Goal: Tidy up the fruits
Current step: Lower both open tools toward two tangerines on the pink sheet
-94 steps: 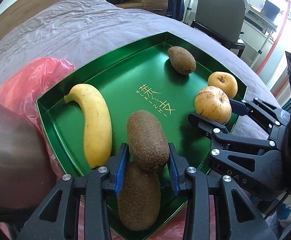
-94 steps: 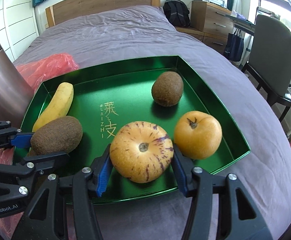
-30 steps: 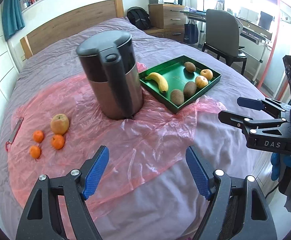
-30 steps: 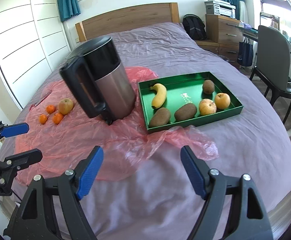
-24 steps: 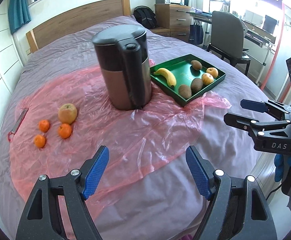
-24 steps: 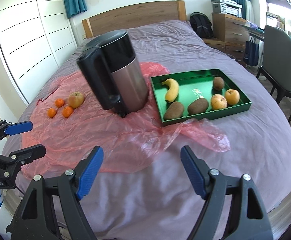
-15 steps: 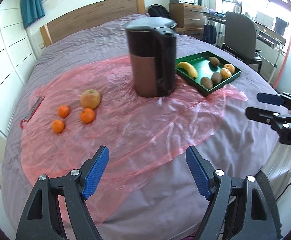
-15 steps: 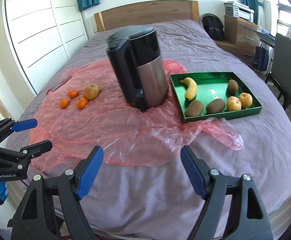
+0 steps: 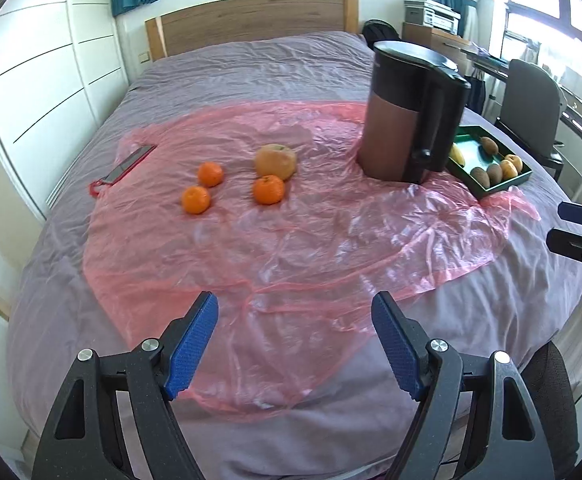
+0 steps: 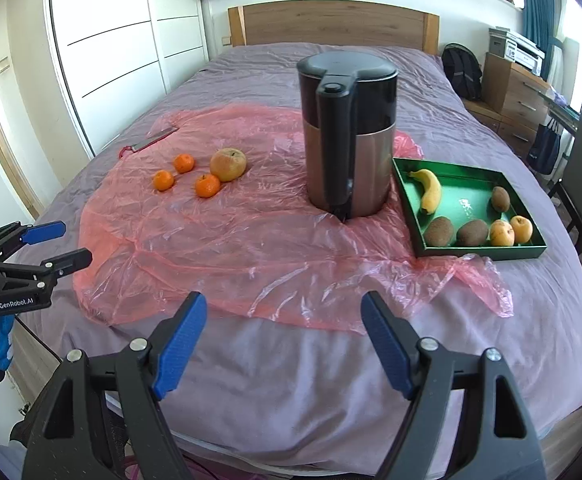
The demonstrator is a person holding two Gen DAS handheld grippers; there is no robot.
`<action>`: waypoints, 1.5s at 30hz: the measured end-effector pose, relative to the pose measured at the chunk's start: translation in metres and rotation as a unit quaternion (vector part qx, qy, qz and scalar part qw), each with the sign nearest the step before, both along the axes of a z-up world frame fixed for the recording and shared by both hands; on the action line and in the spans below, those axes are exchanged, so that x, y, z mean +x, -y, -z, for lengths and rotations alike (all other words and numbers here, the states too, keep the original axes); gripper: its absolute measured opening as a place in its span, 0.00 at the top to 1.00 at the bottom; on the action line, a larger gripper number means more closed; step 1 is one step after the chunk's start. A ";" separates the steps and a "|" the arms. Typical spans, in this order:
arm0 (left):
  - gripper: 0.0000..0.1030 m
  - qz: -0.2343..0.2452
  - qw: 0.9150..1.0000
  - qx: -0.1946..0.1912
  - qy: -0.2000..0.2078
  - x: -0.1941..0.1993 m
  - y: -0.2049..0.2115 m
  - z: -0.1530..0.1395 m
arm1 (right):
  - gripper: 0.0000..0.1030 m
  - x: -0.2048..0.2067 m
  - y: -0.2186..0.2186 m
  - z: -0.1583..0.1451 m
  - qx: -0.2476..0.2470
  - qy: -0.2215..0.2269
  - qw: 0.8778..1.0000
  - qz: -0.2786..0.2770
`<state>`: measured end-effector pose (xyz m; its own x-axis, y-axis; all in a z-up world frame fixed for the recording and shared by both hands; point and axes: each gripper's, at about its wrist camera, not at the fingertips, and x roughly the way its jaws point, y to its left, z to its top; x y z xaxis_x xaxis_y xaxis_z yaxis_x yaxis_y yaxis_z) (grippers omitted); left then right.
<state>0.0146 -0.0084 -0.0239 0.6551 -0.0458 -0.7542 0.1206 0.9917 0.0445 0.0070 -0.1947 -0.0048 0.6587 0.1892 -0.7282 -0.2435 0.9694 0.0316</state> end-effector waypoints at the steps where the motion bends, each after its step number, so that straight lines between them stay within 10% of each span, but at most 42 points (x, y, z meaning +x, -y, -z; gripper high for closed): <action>1: 0.28 -0.005 1.000 -0.002 0.000 -0.001 -0.006 0.000 | 0.03 0.000 -0.003 0.000 -0.001 -0.002 1.000 -0.001; 26: 0.28 -0.162 0.986 -0.012 -0.032 0.019 -0.159 0.067 | 0.03 0.045 -0.083 0.057 -0.041 -0.092 0.994 -0.053; 45: 0.28 -0.105 0.993 -0.040 -0.028 0.131 -0.158 0.067 | 0.03 0.157 -0.168 0.082 -0.013 -0.102 0.990 -0.096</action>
<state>0.1459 0.1495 -0.0910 0.6130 0.0264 -0.7896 -0.0892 0.9954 -0.0359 0.1638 -0.0263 -0.0871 0.4514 0.2772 -0.8482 -0.4153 0.9066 0.0753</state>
